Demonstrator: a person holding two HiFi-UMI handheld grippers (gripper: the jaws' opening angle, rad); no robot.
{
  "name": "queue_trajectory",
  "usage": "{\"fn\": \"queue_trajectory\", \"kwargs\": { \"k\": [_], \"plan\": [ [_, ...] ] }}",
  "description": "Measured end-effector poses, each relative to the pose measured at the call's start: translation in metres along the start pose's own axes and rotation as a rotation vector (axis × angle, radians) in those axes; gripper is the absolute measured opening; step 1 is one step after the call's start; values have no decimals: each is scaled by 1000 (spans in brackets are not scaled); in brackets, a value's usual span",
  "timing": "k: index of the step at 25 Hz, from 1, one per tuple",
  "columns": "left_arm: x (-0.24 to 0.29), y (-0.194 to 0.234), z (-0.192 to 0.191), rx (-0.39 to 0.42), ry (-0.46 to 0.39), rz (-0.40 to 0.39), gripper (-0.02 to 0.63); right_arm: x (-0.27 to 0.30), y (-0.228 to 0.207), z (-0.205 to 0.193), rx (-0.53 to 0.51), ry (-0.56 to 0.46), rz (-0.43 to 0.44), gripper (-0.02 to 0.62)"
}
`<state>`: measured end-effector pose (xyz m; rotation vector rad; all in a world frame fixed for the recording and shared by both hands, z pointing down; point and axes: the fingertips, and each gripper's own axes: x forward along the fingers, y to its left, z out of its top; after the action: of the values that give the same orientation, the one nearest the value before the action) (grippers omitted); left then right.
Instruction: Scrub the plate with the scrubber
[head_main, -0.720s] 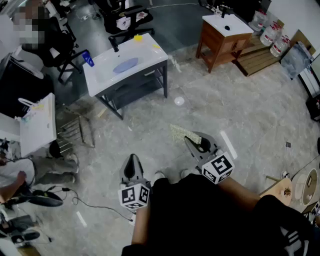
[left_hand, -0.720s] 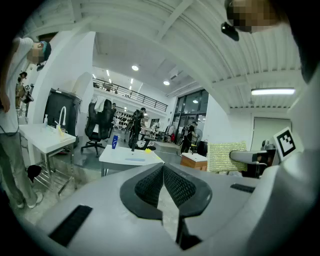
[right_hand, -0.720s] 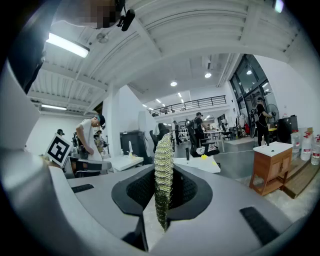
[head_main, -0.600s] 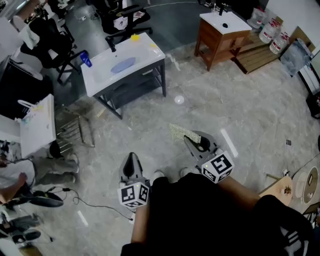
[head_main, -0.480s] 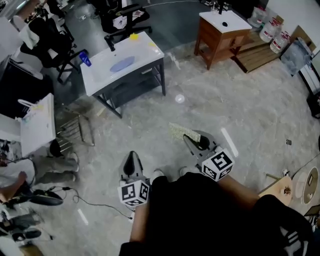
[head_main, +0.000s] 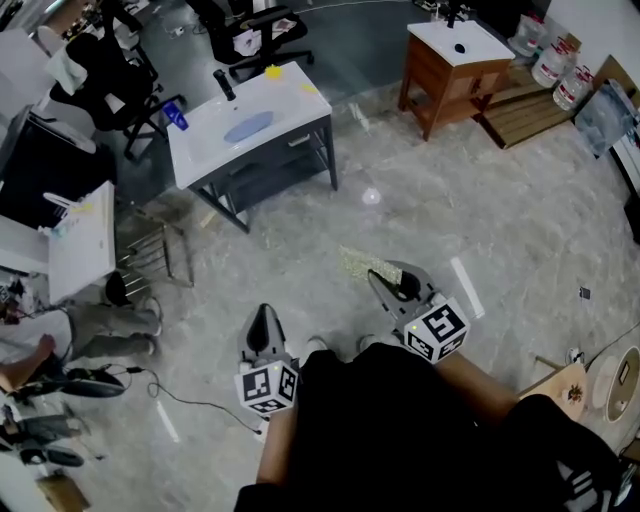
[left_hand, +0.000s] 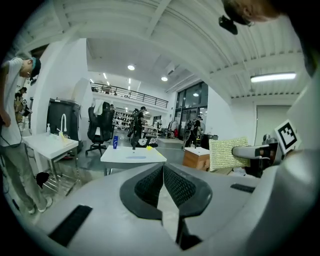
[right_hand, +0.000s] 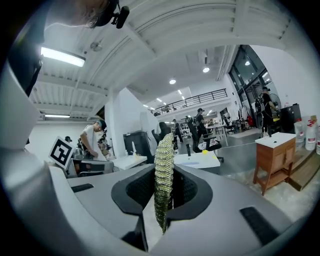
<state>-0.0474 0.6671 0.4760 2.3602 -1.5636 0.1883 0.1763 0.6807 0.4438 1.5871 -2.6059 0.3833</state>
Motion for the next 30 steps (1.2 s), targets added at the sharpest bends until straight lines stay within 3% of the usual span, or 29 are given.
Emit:
{"fn": "queue_trajectory", "kwargs": {
  "k": [8,15,20,26,30],
  "plan": [
    [12,-20,-10,-17,26,1,5,0,-25,-8,0,39,5,58],
    [58,7,0,-23,30,3,5,50,-39,-6,-9,71,25,58],
    [113,37,16,-58,28,-36,5,110,-60,-3,8,90,12,58],
    [204,94,50,11,11,-56,5,198,-90,16,19,103,-29,58],
    [260,123,69,-14,20,-85,5,257,-105,31,14,139,-38,58]
  ]
}}
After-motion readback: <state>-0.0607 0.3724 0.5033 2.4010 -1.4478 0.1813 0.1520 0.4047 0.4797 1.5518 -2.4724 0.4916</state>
